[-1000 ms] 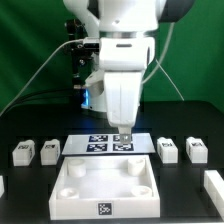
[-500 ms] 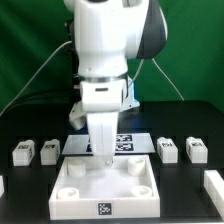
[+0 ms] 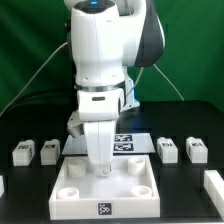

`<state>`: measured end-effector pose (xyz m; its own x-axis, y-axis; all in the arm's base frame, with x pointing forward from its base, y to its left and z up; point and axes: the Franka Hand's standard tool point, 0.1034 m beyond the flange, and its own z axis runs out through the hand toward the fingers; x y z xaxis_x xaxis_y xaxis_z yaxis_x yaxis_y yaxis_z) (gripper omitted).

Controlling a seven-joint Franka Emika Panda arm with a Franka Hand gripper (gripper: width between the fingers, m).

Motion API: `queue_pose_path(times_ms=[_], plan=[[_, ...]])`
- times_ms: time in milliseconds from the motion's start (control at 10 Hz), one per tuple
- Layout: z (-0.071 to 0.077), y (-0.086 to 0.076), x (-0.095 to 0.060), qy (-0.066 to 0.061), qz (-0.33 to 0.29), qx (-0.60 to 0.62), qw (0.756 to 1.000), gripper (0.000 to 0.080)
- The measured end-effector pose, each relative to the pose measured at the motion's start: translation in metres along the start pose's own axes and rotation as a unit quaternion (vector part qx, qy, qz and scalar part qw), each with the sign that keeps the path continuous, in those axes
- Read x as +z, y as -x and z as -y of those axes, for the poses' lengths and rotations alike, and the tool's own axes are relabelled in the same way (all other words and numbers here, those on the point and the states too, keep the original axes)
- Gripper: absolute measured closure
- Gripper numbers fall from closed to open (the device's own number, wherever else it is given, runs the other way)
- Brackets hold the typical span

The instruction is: Assemble one leg

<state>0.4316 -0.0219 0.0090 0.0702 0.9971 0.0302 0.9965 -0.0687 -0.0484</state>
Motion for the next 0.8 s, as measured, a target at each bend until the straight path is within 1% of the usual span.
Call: queue_pose_path(times_ms=[100,200,300,400,500,800], plan=[[0.0,0.0002,0.0001,0.0,0.0,0.0,1.0,0.0415],[0.0002,0.0004,0.0002,0.0,0.0,0.0,1.0,0.0415],[0.0003,0.0004,0.0004,0.0,0.0,0.0,1.0,0.0592],[0.0003,0.0004,0.0004,0.0,0.0,0.0,1.0,0.0592],[-0.0008,0.0004,-0.0003,0.002,0.0,0.0,1.0,0.0741],[-0.0022,0.0005,-0.0008,0.005,0.0,0.0,1.0,0.0741]])
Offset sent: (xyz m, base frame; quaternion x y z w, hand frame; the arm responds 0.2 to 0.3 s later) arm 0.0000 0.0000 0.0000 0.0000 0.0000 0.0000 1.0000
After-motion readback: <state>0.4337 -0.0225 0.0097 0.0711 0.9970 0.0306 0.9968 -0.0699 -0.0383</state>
